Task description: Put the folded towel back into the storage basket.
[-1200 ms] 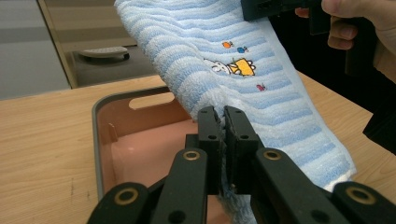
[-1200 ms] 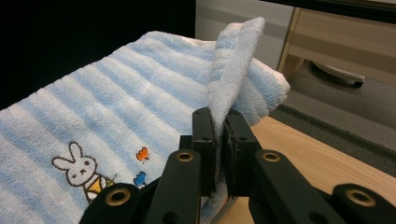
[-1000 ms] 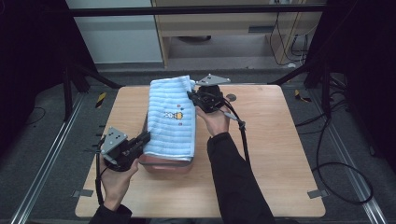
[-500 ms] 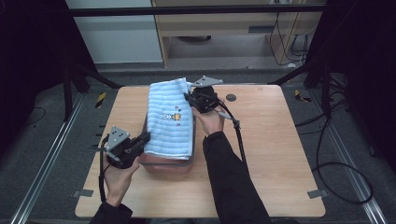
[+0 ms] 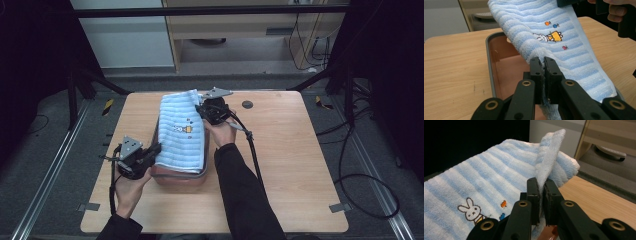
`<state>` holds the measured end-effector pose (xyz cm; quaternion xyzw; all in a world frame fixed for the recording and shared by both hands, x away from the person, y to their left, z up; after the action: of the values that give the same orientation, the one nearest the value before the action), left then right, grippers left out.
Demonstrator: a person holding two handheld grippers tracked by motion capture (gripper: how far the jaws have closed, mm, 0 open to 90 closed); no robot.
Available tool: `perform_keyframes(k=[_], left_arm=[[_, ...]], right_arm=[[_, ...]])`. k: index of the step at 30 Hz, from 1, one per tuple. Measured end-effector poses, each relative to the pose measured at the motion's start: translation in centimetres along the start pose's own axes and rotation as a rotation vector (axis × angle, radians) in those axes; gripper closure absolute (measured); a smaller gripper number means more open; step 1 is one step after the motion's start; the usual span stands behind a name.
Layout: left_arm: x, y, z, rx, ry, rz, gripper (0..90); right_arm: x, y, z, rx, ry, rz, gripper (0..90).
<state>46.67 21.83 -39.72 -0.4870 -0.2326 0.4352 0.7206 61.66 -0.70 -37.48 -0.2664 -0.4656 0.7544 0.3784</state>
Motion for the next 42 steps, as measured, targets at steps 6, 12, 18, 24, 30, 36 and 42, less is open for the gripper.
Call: perform_keyframes(k=[6, 12, 18, 24, 30, 36, 42], left_arm=[[0.0, 0.7, -0.8, 0.039, -0.007, -0.015, 85.6], [0.0, 1.9, -1.7, 0.085, -0.019, -0.026, 85.6], [0.1, 2.7, -2.4, 0.117, -0.020, -0.034, 85.6], [0.2, 3.5, -2.6, 0.141, -0.026, -0.025, 85.3], [0.3, 3.9, -2.7, 0.160, -0.036, -0.020, 84.7], [0.7, 3.8, -2.7, 0.153, -0.054, -0.015, 72.6], [0.6, 3.1, -1.8, 0.110, -0.066, -0.025, 66.9]], right_arm=[[0.0, 1.5, -0.8, 0.026, 0.000, -0.007, 84.7], [0.2, 2.8, -1.5, 0.050, -0.001, -0.012, 84.6], [0.2, 3.9, -2.1, 0.078, -0.001, -0.004, 84.6], [0.3, 4.8, -2.5, 0.102, -0.003, -0.007, 84.3], [0.7, 5.4, -3.0, 0.126, -0.010, -0.012, 83.0], [0.9, 6.2, -3.2, 0.138, 0.006, 0.016, 71.5], [0.3, 5.8, -1.5, 0.070, 0.031, -0.004, 54.7]])
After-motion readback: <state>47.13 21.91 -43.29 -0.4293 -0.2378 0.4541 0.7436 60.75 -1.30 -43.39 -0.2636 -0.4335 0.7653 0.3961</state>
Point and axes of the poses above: each handheld gripper's, and its own axes: z roughly backward along the jaws, y roughly out of its underside, x roughly to its left, the point moved 2 cm from there along -z, roughly forward along the jaws, and after that the axes turned 6 degrees about y, right-handed, at the moved point
